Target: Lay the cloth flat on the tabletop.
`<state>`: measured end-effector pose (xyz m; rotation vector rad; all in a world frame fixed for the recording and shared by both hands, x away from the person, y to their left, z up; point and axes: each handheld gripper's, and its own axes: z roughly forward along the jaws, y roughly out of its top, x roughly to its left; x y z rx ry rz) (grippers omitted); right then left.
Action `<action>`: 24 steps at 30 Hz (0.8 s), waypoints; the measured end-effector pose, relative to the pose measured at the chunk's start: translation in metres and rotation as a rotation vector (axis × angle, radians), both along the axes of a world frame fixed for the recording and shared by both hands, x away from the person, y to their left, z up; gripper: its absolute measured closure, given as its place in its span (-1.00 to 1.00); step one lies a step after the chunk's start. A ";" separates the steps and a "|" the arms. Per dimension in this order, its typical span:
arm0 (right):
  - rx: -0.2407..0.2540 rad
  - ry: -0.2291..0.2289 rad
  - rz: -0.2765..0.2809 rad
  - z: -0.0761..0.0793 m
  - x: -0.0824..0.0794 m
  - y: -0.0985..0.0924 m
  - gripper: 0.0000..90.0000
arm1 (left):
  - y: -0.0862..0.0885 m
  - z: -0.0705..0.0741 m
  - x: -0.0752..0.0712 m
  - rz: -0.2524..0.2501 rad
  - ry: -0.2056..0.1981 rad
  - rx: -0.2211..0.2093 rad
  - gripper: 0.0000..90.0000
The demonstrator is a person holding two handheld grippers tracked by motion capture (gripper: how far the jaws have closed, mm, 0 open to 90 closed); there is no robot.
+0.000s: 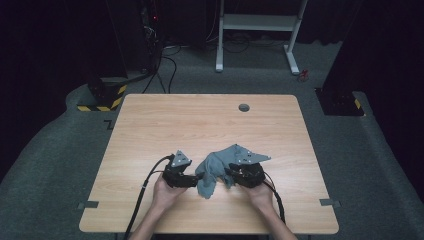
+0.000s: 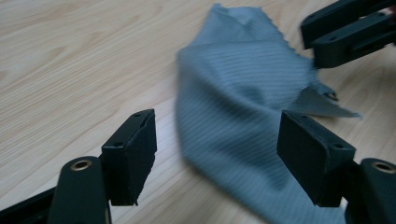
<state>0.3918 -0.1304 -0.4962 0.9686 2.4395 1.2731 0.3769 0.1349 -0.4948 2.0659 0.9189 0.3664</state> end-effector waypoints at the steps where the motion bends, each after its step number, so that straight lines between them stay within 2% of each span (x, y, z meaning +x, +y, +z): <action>1: -0.015 0.008 0.000 -0.003 0.000 0.000 0.51 | -0.006 0.000 0.000 -0.011 -0.009 0.008 -0.34; 3: -0.023 0.011 -0.002 -0.005 0.000 -0.001 0.49 | -0.019 -0.001 -0.001 -0.028 -0.014 0.023 -0.32; 4: -0.025 0.024 -0.005 -0.008 -0.001 -0.003 0.44 | -0.027 -0.002 0.000 -0.028 -0.022 0.056 -0.28; 5: -0.025 0.024 -0.005 -0.008 -0.001 -0.003 0.44 | -0.027 -0.002 0.000 -0.028 -0.022 0.056 -0.25; 6: -0.041 0.026 -0.008 -0.010 -0.002 -0.004 0.39 | -0.036 -0.005 0.002 -0.016 -0.034 0.110 -0.18; 7: -0.041 0.026 -0.008 -0.010 -0.002 -0.004 0.39 | -0.036 -0.005 0.002 -0.016 -0.034 0.110 -0.11; 9: -0.059 0.038 -0.008 -0.014 -0.004 -0.006 0.36 | -0.041 -0.009 0.009 0.001 -0.027 0.154 0.10; 10: -0.075 0.039 -0.010 -0.015 -0.004 -0.006 0.37 | -0.041 -0.009 0.010 0.004 -0.027 0.160 0.28; 12: -0.090 0.042 -0.005 -0.017 -0.004 -0.007 0.49 | -0.040 -0.010 0.012 0.008 -0.027 0.167 0.56; 13: -0.090 0.042 -0.005 -0.017 -0.004 -0.007 0.49 | -0.038 -0.010 0.013 0.012 -0.020 0.168 0.56; 14: -0.120 0.042 0.004 -0.019 -0.005 -0.005 0.79 | -0.036 -0.009 0.012 0.012 -0.027 0.166 0.80; 16: -0.156 0.027 0.016 -0.022 -0.006 -0.003 1.00 | -0.032 -0.006 0.011 0.003 -0.028 0.161 0.87; 22: -0.152 0.017 0.022 -0.020 -0.006 -0.003 1.00 | -0.019 -0.002 0.008 -0.004 -0.018 0.149 0.90; 24: -0.122 0.016 0.020 -0.016 -0.006 -0.006 1.00 | -0.013 -0.001 0.007 0.008 -0.005 0.127 0.75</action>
